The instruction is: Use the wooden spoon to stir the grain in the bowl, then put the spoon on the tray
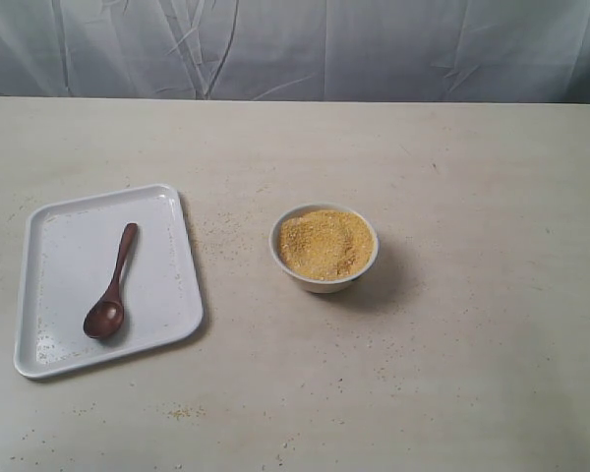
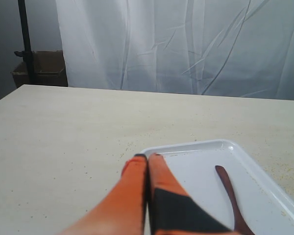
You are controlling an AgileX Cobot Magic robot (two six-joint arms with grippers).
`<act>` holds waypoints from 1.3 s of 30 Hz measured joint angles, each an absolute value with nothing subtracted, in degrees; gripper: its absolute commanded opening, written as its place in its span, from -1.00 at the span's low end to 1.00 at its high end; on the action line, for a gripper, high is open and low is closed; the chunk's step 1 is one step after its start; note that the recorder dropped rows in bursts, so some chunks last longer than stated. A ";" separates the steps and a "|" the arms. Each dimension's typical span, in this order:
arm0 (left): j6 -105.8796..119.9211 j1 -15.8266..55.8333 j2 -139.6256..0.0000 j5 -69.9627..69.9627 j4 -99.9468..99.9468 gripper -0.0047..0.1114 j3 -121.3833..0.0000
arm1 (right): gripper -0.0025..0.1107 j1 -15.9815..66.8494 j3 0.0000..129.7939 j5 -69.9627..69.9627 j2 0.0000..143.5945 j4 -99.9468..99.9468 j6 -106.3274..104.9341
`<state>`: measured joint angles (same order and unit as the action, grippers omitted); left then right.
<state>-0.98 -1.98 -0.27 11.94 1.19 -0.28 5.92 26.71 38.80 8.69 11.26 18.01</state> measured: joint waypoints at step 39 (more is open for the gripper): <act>-0.98 -1.98 -0.27 11.94 1.19 -0.92 -0.28 | -0.93 5.92 0.14 18.47 0.30 -0.66 2.11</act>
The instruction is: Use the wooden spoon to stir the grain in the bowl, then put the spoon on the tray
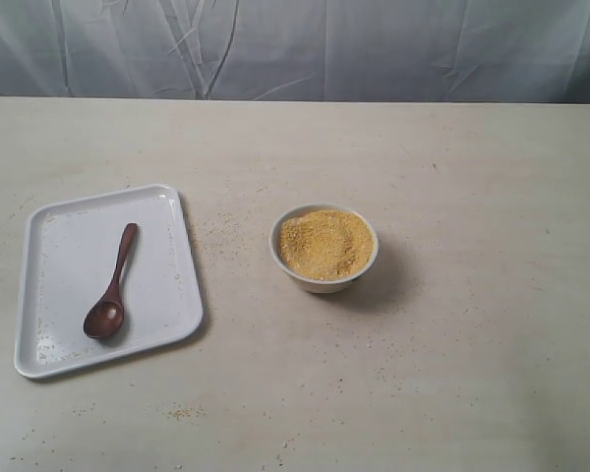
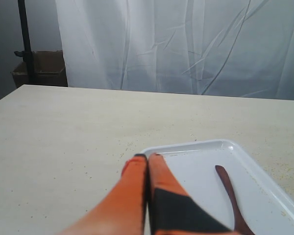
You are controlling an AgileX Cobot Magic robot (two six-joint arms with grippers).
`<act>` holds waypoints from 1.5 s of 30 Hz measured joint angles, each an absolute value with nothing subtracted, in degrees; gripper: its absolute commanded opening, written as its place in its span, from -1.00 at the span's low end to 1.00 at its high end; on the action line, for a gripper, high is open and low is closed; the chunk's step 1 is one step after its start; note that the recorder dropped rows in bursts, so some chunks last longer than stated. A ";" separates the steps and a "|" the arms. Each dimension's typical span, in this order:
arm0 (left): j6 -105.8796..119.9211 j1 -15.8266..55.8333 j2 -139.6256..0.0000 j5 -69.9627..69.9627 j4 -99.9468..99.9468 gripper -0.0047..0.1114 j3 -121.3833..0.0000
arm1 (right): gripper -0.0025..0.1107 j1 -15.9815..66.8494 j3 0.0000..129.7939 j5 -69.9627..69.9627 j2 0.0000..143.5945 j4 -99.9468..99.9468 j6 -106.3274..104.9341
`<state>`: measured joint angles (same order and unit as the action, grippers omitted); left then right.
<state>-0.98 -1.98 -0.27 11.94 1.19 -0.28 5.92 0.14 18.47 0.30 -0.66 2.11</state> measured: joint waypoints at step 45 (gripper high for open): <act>-0.98 -1.98 -0.27 11.94 1.19 -0.92 -0.28 | -0.93 4.22 0.14 18.25 0.30 -0.70 2.11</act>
